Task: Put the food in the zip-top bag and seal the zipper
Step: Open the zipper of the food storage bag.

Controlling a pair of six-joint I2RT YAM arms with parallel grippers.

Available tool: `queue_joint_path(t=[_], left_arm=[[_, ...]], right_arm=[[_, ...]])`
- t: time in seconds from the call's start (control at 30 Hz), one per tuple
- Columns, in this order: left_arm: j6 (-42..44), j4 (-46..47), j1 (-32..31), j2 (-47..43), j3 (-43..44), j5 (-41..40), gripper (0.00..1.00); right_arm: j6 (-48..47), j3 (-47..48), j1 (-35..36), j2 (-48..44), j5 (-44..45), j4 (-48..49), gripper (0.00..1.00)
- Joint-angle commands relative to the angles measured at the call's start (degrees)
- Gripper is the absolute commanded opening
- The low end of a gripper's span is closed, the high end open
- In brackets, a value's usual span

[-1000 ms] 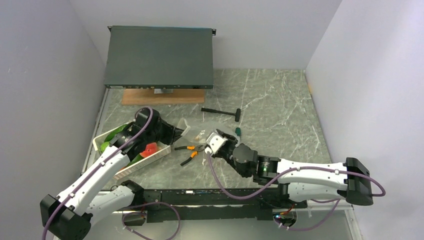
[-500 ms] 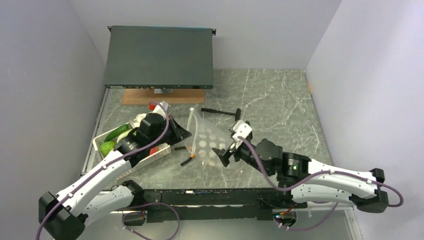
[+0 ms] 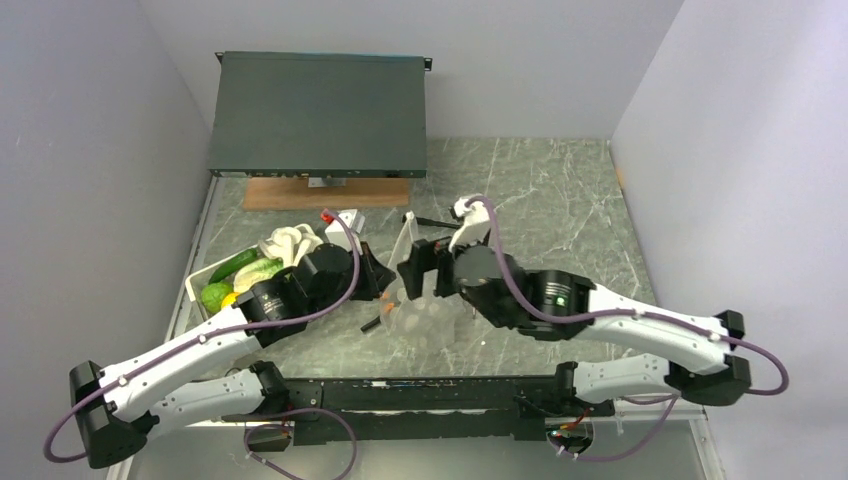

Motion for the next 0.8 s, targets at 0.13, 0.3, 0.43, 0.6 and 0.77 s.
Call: queue_joint_path(t=[0.13,0.3,0.43,0.6,0.77], left_arm=[[-4.66,-3.11,-7.37,-0.37,3.27,-18.09,0.0],[-6.78,0.84,-8.84,-2.96,0.47,-19.85,0.0],[-7.56,4.07,-8.95,-3.12,-1.1,-18.54,0.0],[-7.8,4.3,-8.95,-2.47,-0.15,-16.79,0.0],[-8.01,3.7,-8.95,-2.87,0.33,-15.53,0.0]], right_arm=[[19.76,13.49,0.36,12.95,17.02,-20.46,0.97],[19.7,12.13,0.37,14.47,19.0,-20.48,0.84],[18.14,10.03,0.37,15.35,18.49,-16.96,0.79],[16.89,9.15,0.37,17.62,18.8,-14.94,0.79],[18.14,9.54,0.37,19.67,21.29,-17.5,0.69]])
